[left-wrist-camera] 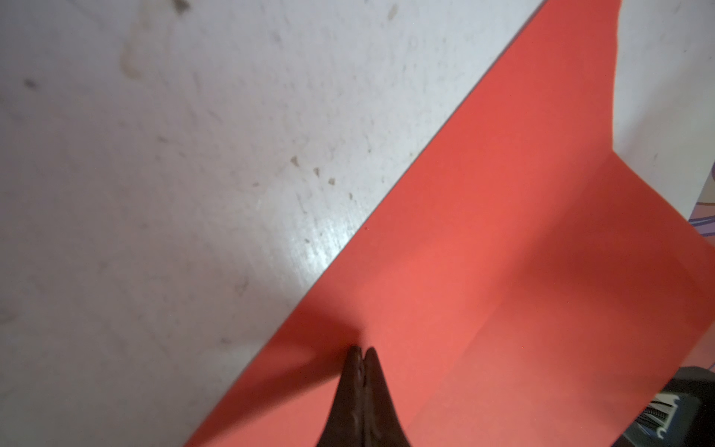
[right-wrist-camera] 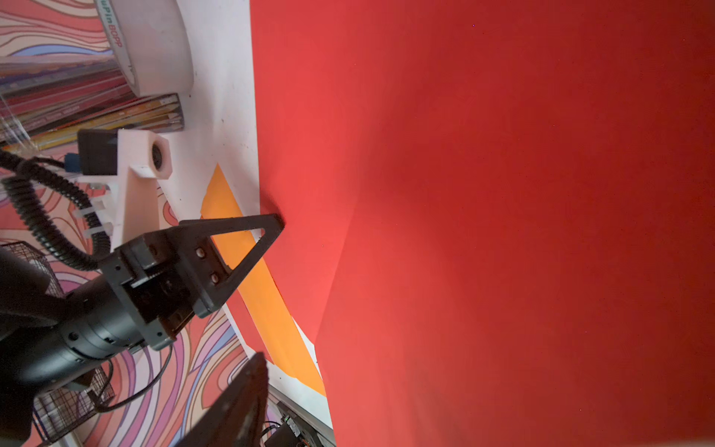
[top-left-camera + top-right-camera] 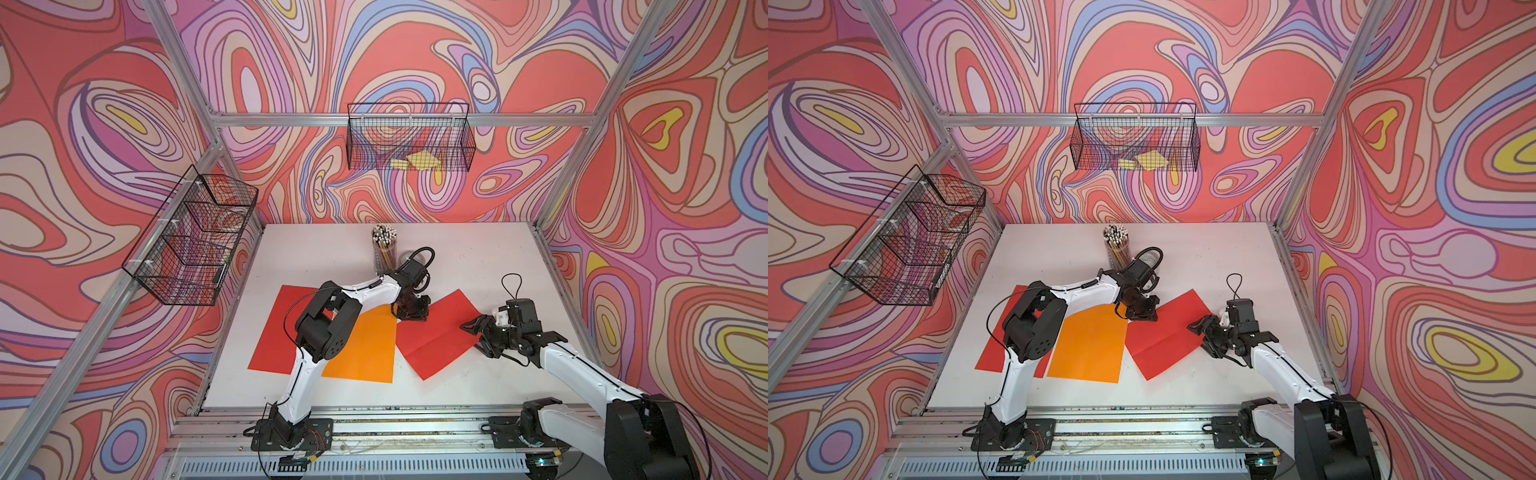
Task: Fold the rectangular paper in half along the long edge
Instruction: Adjust the paper at the center of the board.
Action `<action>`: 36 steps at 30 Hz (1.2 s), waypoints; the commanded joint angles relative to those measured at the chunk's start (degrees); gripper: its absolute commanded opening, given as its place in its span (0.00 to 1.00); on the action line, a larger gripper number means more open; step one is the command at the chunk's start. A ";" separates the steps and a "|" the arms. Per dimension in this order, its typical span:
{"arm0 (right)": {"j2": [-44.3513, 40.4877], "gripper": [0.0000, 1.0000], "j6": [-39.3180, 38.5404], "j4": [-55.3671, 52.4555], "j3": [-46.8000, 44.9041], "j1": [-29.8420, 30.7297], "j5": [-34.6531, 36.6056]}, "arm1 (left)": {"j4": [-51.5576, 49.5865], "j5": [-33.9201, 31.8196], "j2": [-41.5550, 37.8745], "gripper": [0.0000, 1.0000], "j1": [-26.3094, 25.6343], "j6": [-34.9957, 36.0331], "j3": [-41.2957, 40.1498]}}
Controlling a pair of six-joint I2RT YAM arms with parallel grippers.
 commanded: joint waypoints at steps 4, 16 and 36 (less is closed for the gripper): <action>-0.05 0.40 -2.54 -2.94 0.79 0.31 2.81 | -4.77 -2.06 1.53 0.00 -0.21 -1.10 -1.30; 7.02 0.15 -6.81 -5.93 5.39 0.32 5.72 | -3.67 -0.71 -1.75 0.02 -0.86 -1.41 -1.32; 29.06 0.00 -33.78 -33.13 41.88 0.36 15.22 | -4.47 -0.92 -10.07 0.06 -5.28 -0.89 -3.30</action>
